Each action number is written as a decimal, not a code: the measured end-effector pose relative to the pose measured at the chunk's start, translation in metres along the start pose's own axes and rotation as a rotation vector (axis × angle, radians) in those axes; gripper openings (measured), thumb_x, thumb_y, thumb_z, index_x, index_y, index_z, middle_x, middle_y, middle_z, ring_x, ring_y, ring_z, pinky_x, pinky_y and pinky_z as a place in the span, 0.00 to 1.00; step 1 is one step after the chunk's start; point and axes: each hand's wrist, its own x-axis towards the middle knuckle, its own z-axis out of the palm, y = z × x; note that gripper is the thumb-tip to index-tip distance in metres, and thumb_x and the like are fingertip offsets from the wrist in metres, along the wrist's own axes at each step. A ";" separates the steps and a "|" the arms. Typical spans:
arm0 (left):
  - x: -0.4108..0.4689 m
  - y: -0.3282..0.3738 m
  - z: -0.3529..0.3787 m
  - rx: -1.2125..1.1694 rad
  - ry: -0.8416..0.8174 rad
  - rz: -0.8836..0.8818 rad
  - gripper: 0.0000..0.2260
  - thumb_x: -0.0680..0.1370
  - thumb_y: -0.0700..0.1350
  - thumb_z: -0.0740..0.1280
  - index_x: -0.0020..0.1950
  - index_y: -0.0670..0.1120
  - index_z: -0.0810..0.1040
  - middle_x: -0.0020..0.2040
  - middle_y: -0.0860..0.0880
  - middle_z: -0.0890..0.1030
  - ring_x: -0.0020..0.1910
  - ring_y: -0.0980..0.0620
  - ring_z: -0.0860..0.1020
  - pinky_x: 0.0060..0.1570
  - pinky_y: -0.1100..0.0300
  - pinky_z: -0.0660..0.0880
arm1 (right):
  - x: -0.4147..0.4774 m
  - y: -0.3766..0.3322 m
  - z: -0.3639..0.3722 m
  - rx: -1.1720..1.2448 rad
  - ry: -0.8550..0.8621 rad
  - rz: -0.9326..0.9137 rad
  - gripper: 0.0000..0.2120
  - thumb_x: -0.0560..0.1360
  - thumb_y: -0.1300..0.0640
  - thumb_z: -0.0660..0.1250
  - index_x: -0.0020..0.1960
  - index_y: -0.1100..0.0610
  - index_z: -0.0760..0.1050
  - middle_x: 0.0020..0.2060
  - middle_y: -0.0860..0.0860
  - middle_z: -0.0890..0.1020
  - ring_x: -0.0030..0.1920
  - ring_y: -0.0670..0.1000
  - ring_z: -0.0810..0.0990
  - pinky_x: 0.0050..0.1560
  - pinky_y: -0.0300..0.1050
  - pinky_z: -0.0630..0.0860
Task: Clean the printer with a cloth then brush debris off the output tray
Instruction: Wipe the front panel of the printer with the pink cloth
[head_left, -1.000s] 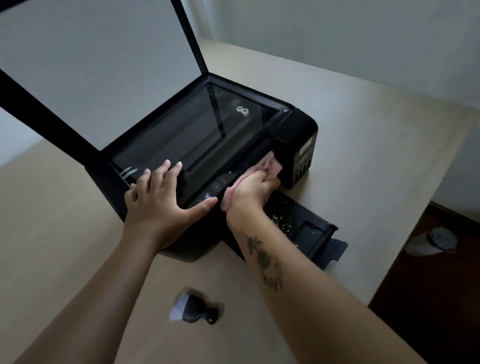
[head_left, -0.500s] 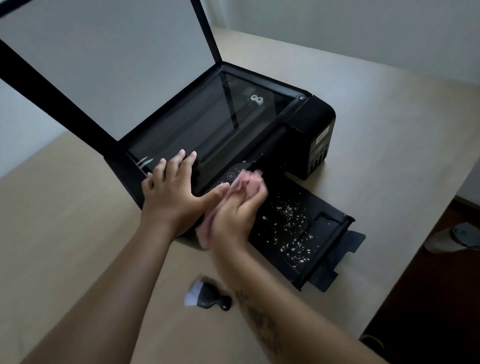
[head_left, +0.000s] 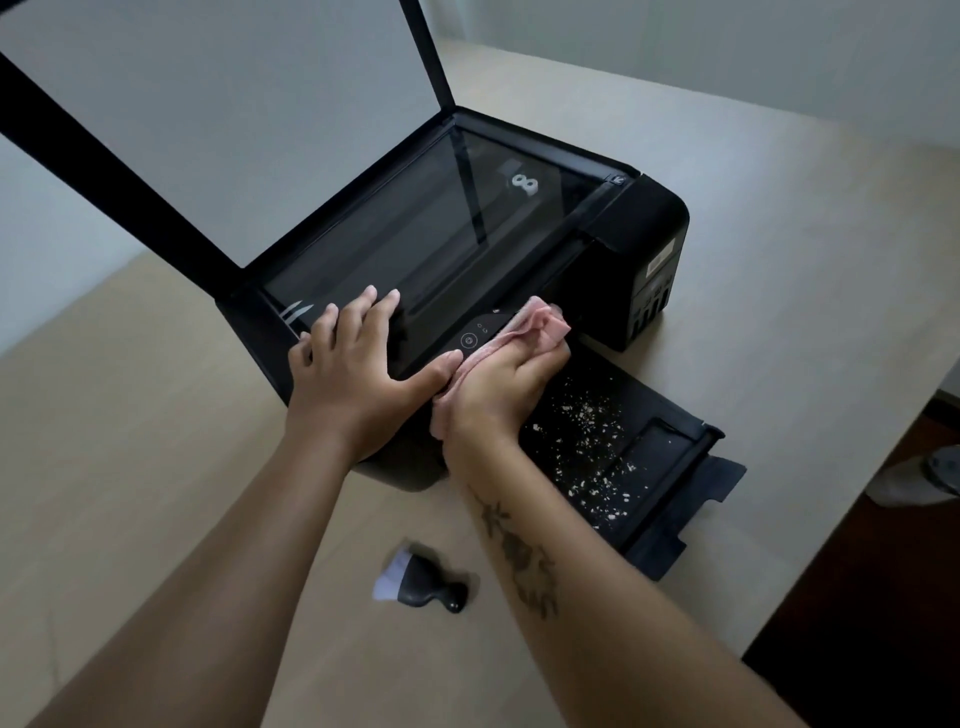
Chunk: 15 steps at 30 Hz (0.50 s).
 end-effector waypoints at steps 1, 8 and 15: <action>0.000 0.000 0.001 0.005 -0.002 0.001 0.45 0.65 0.78 0.51 0.78 0.58 0.55 0.80 0.56 0.54 0.78 0.50 0.48 0.74 0.43 0.47 | 0.009 0.001 0.001 -0.017 0.036 0.052 0.15 0.84 0.50 0.51 0.68 0.53 0.66 0.66 0.46 0.75 0.65 0.45 0.75 0.67 0.40 0.70; -0.001 0.001 0.000 -0.004 -0.006 0.000 0.46 0.65 0.79 0.51 0.78 0.58 0.55 0.80 0.56 0.54 0.78 0.51 0.47 0.74 0.44 0.47 | -0.047 0.027 -0.035 -0.147 -0.146 0.341 0.15 0.84 0.51 0.52 0.70 0.49 0.65 0.63 0.46 0.77 0.58 0.44 0.77 0.59 0.39 0.71; -0.001 0.001 0.001 -0.007 0.003 0.004 0.45 0.66 0.79 0.52 0.78 0.58 0.55 0.80 0.56 0.54 0.78 0.51 0.48 0.74 0.44 0.47 | -0.033 0.027 -0.010 -0.080 0.018 0.355 0.12 0.84 0.49 0.50 0.64 0.48 0.66 0.61 0.45 0.73 0.63 0.50 0.75 0.60 0.44 0.71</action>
